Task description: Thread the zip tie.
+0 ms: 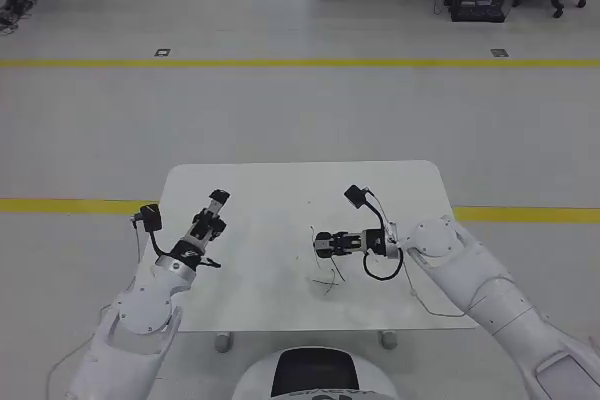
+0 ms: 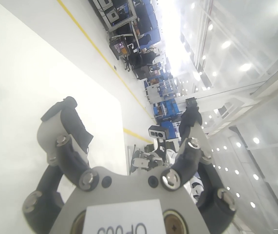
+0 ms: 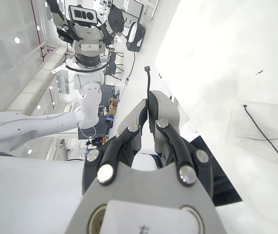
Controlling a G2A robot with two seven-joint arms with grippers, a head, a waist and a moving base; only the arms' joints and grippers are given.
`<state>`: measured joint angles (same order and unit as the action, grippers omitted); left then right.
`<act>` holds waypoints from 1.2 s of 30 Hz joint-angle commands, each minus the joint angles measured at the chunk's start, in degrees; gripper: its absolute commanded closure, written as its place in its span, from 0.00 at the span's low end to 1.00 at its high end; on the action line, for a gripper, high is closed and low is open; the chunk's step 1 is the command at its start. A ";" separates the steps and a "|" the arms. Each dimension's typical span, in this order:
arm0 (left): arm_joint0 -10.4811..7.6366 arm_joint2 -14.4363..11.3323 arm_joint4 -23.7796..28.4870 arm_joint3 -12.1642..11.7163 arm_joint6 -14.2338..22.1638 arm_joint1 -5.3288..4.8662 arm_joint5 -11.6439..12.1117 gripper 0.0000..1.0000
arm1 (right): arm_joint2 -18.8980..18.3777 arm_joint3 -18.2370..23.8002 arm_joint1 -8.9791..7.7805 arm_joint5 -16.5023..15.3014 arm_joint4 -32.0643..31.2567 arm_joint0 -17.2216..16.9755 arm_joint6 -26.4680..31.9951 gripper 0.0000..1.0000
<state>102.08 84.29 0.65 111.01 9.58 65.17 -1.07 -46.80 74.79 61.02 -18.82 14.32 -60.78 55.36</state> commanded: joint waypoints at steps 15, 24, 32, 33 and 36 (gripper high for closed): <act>0.03 -4.52 -26.05 -0.51 -3.10 -0.54 5.46 0.00 | -0.77 -1.00 0.39 3.80 6.19 -1.35 0.62 1.00; -0.18 -5.42 -28.45 -0.64 -2.23 -0.60 6.01 0.00 | -0.77 -1.00 0.39 3.80 6.19 -1.35 0.62 1.00; -1.02 -7.42 -31.16 -2.06 -3.77 -0.32 4.60 0.00 | -1.37 -1.11 0.62 4.09 5.69 -2.71 -2.89 1.00; -1.11 -7.50 -31.01 -2.20 -3.94 -0.29 4.79 0.00 | -1.56 -1.26 0.62 3.97 5.73 -2.80 -2.74 1.00; -1.33 -7.31 -31.14 -2.51 -4.05 -0.29 4.72 0.00 | -2.13 -1.51 0.56 4.11 5.07 -2.98 -3.03 1.00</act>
<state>100.83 76.87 -30.24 108.63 5.54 64.89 3.82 -48.73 73.32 61.60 -14.83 19.62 -63.69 52.41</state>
